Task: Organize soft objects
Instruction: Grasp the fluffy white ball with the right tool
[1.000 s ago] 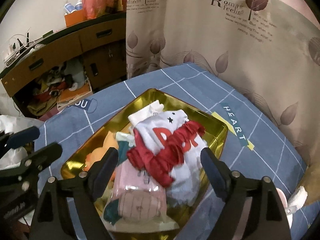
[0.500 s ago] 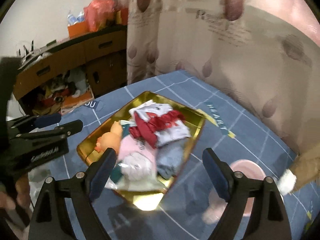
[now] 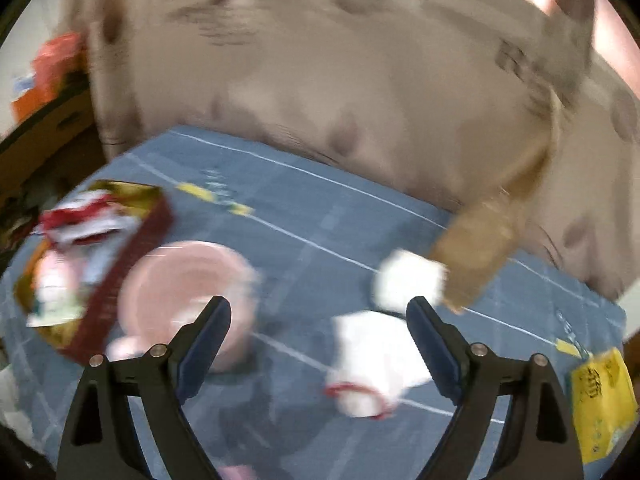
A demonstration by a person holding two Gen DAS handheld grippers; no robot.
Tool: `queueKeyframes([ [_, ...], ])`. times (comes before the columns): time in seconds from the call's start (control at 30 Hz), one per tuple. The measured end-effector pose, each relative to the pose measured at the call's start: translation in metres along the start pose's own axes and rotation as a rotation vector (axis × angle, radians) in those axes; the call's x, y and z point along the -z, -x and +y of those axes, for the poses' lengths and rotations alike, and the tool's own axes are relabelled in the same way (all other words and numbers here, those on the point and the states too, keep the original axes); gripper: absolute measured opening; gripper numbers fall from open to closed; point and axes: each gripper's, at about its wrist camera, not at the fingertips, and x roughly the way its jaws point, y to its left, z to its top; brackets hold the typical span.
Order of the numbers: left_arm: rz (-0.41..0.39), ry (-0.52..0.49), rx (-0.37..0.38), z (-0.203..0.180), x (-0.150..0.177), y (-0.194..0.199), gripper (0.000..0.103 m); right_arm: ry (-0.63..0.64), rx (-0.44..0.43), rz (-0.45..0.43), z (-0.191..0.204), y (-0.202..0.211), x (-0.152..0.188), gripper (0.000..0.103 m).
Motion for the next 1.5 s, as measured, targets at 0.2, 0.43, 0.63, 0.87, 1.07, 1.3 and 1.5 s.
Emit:
queueKeyframes([
  [0.2,0.001,-0.041,0.019,-0.01,0.004,-0.002,0.058,-0.061,0.063,0.058,-0.043,-0.044,0.0,0.087],
  [0.43,0.011,-0.089,0.031,-0.023,0.006,-0.007,0.058,-0.094,0.076,0.074,-0.055,-0.084,-0.01,0.079],
  [0.63,0.019,-0.119,0.029,-0.031,0.008,-0.01,0.058,-0.109,0.085,0.086,-0.058,-0.107,-0.012,0.072],
  [0.87,0.017,-0.173,0.021,-0.047,0.011,-0.004,0.058,-0.156,0.059,0.107,-0.066,-0.123,-0.005,0.053],
  [1.07,0.022,-0.231,0.075,-0.077,0.019,0.008,0.058,-0.178,0.051,0.052,-0.075,-0.099,0.002,0.053],
  [1.3,-0.004,-0.328,0.21,-0.141,0.031,0.03,0.058,-0.209,0.07,-0.014,-0.107,-0.049,0.035,0.053],
  [1.5,0.003,-0.458,0.338,-0.216,0.05,0.044,0.058,-0.215,0.164,0.005,-0.143,-0.026,0.076,0.053],
])
